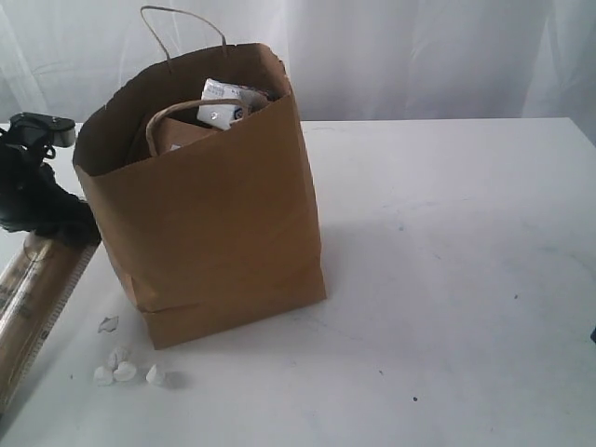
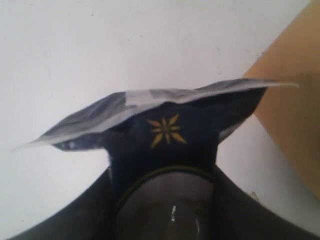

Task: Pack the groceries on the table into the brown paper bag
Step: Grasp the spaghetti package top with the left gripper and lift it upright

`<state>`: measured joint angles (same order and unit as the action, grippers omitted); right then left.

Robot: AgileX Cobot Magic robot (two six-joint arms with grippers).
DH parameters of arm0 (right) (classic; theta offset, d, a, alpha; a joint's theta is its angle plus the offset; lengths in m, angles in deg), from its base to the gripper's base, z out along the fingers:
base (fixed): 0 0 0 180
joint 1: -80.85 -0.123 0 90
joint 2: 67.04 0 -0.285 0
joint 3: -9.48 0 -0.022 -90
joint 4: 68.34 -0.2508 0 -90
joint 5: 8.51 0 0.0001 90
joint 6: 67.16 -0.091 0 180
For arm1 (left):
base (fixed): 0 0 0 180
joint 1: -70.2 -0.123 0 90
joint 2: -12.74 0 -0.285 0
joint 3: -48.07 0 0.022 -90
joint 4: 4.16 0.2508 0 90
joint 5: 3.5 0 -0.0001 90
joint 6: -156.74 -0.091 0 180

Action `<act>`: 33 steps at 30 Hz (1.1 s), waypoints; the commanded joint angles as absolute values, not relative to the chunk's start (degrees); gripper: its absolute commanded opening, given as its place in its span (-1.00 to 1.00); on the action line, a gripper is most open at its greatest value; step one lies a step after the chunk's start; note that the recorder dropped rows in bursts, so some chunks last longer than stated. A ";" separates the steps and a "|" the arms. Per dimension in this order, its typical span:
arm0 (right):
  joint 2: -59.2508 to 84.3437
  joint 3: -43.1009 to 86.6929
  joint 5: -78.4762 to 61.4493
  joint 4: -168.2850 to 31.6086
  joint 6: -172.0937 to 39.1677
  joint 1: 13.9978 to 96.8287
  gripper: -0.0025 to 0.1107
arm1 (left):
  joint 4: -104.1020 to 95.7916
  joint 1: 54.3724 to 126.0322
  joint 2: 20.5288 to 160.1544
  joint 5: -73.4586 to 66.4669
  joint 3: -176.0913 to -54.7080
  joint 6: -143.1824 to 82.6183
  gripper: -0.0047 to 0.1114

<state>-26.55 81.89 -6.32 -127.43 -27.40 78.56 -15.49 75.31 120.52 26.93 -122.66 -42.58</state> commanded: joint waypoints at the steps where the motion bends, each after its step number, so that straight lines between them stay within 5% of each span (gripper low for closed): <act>1: -26.38 82.10 -5.85 -127.17 -27.54 78.41 -0.96 | -14.31 75.35 113.77 29.14 -123.10 -38.05 -0.92; 33: -26.38 82.10 -5.62 -127.17 -27.52 78.41 -0.96 | -13.95 75.35 89.06 41.90 -124.47 -35.39 -0.92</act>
